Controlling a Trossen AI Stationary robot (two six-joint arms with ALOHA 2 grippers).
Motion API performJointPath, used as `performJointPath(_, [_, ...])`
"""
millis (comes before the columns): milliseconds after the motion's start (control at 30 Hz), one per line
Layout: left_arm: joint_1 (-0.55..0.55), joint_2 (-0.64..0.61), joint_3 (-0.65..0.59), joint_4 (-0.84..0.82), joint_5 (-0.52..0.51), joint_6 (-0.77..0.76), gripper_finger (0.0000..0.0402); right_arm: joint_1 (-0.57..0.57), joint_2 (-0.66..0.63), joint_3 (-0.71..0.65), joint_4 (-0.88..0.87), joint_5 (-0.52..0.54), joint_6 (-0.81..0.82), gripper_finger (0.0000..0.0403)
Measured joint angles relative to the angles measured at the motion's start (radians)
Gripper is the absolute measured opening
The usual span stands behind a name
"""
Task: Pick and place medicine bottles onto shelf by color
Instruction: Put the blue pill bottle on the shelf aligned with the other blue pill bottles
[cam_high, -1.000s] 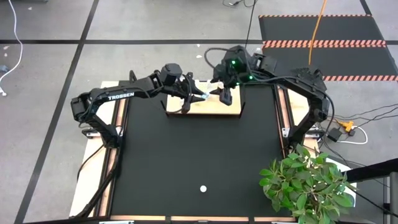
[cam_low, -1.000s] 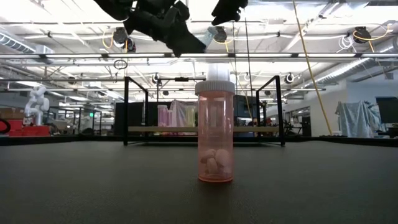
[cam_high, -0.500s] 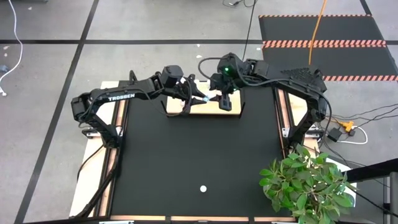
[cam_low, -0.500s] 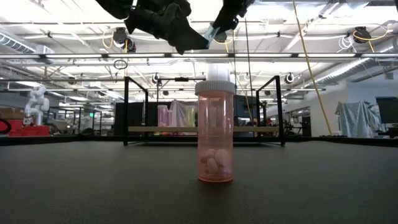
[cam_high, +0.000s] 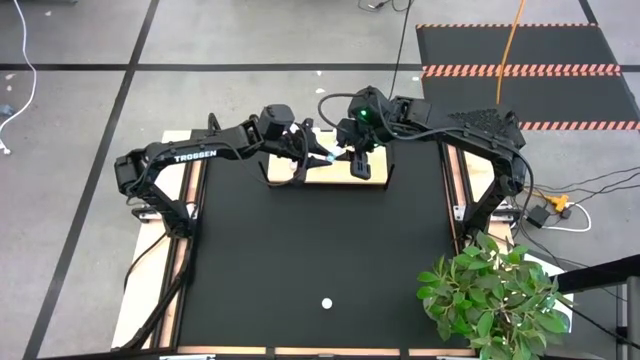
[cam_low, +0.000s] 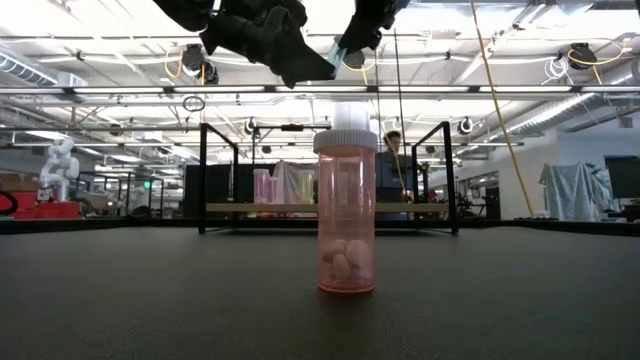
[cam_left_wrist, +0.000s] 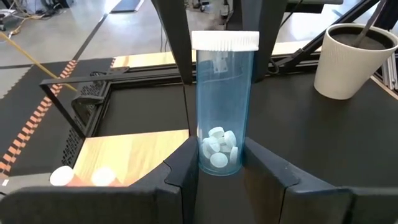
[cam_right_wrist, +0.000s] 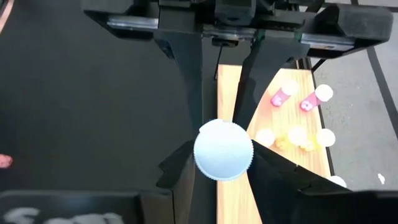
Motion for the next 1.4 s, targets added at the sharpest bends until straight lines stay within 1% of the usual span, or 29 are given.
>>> performJointPath(133, [0.0,0.0,0.0,-0.008,0.0,-0.001,0.0108,0.001,0.0,0.0,0.005,-0.001,-0.006,0.0134])
performJointPath(367, [-0.001,0.0,0.0,-0.038,0.0,-0.001,0.0108,0.005,0.0,0.0,0.004,-0.023,-0.016,0.0166])
performJointPath(500, [0.0,0.0,0.0,-0.039,0.0,-0.001,0.0108,0.005,0.0,0.0,0.004,-0.023,-0.016,0.0172])
performJointPath(633, [0.0,0.0,0.0,-0.039,0.0,-0.002,0.0108,0.005,0.0,0.0,0.004,-0.023,-0.008,0.016])
performJointPath(900, [0.0,0.0,0.0,-0.038,0.0,-0.009,0.0108,0.005,0.0,0.0,0.004,-0.024,0.009,0.0106])
performJointPath(1033, [-0.001,0.0,0.0,-0.036,-0.006,-0.051,0.0109,0.005,0.0,0.0,0.003,-0.025,0.014,0.0105])
performJointPath(1133, [-0.002,-0.001,0.0,-0.046,-0.063,-0.169,0.0117,0.004,0.0,0.0,-0.005,-0.019,0.015,0.0117])
performJointPath(1200, [0.0,-0.008,0.0,-0.075,-0.117,-0.205,0.0138,0.004,0.0,-0.014,0.003,-0.009,0.015,0.0119])
performJointPath(1267, [0.007,-0.026,0.0,-0.119,-0.186,-0.207,0.0168,0.004,0.0,-0.038,0.004,0.006,0.03,0.0117])
performJointPath(1333, [0.01,-0.048,0.0,-0.143,-0.3,-0.204,0.0202,0.001,0.0,-0.064,0.006,0.026,0.042,0.0114])
performJointPath(1400, [0.017,-0.078,0.0,-0.181,-0.38,-0.157,0.0231,-0.005,0.0,-0.091,0.009,0.015,0.042,0.0111])
